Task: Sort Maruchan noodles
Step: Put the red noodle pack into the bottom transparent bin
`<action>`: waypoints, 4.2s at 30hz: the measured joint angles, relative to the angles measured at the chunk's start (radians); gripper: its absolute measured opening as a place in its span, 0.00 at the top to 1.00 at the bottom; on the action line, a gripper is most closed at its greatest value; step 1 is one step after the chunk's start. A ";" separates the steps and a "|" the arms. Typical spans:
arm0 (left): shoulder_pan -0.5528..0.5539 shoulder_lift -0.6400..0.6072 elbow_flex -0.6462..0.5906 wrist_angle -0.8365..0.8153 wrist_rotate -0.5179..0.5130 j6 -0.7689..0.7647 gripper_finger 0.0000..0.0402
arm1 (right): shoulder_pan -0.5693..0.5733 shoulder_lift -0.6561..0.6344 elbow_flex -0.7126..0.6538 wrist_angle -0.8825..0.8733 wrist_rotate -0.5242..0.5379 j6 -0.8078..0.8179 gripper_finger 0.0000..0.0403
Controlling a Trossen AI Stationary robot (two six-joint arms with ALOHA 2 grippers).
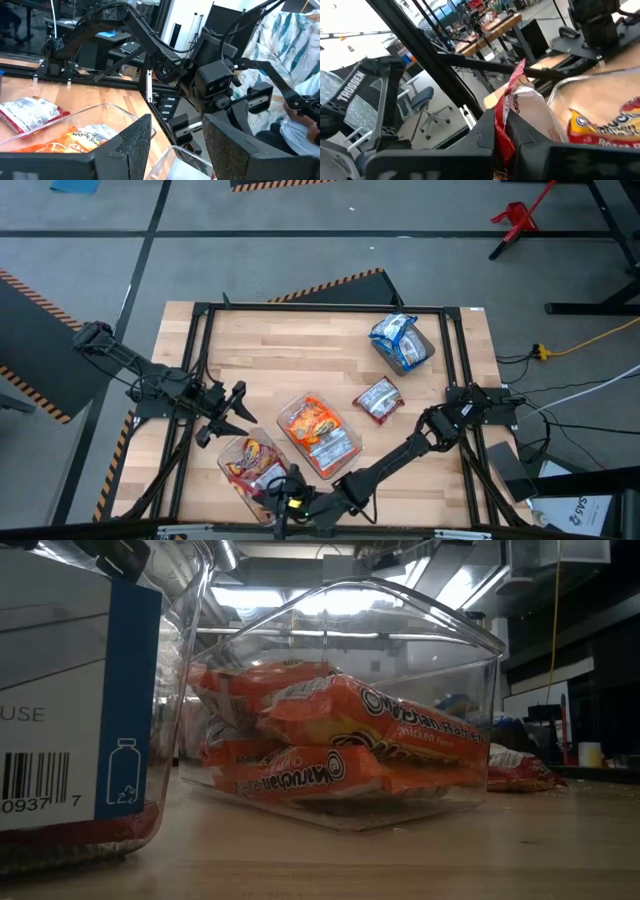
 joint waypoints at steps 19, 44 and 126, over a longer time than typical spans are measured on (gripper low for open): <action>0.000 0.000 0.000 -0.001 -0.097 -0.006 0.57 | -0.014 -0.001 0.001 -0.199 -0.007 0.110 0.86; 0.000 0.000 0.000 -0.008 -0.180 -0.015 0.57 | -0.111 -0.133 0.000 -0.898 0.094 -0.147 0.68; 0.000 0.000 0.000 -0.060 -0.334 -0.059 0.57 | -0.067 -0.125 0.000 -0.858 -0.052 -1.566 0.26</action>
